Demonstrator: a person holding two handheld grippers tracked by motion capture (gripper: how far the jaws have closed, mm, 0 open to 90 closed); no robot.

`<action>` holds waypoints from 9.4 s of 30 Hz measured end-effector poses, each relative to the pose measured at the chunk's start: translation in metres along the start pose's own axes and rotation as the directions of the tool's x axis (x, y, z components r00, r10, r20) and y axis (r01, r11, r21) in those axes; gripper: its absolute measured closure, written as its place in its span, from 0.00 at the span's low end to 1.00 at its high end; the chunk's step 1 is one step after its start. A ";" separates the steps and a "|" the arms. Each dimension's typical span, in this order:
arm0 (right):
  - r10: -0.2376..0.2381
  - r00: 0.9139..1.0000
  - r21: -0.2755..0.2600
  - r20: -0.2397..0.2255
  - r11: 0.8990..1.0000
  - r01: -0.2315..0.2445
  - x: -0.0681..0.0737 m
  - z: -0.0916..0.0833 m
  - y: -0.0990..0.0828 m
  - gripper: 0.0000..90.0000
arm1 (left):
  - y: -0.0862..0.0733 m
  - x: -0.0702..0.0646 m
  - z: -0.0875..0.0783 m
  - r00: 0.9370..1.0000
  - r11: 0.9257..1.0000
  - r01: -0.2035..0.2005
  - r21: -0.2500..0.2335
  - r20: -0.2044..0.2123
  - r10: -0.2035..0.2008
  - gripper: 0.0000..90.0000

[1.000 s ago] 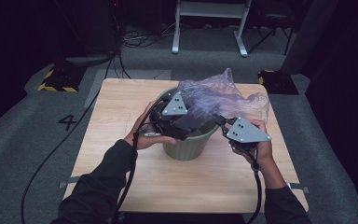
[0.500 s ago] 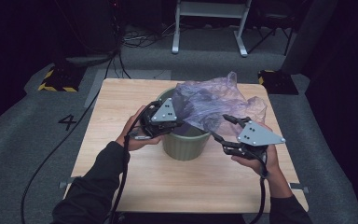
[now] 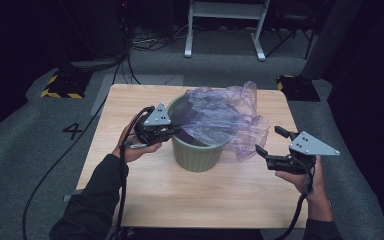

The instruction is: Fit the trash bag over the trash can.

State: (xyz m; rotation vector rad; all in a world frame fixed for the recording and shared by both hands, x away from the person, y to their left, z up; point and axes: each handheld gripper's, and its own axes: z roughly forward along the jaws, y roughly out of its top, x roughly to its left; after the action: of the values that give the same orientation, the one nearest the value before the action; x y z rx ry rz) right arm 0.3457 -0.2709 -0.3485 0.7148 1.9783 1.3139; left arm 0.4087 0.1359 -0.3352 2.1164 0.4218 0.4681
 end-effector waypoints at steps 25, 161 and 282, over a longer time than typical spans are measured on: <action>-0.177 0.953 -0.140 -0.248 0.979 0.145 0.043 0.007 0.025 1.00 | 0.038 -0.036 -0.016 0.998 0.992 -0.015 -0.129 0.065 0.024 0.25; -0.224 0.922 -0.091 -0.316 0.974 0.205 0.129 0.040 0.003 0.73 | 0.012 -0.115 -0.012 0.994 0.988 -0.068 -0.139 0.079 0.080 0.17; -0.285 0.958 0.015 -0.038 0.958 0.285 0.007 0.055 0.052 1.00 | -0.109 -0.002 -0.042 0.949 0.968 0.219 -0.122 -0.203 -0.240 0.83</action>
State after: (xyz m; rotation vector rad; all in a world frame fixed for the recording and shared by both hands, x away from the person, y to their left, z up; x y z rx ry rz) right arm 0.3881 -0.2157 -0.3173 0.3975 2.0361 1.1405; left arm 0.3740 0.2231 -0.4050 1.8987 0.7473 0.5726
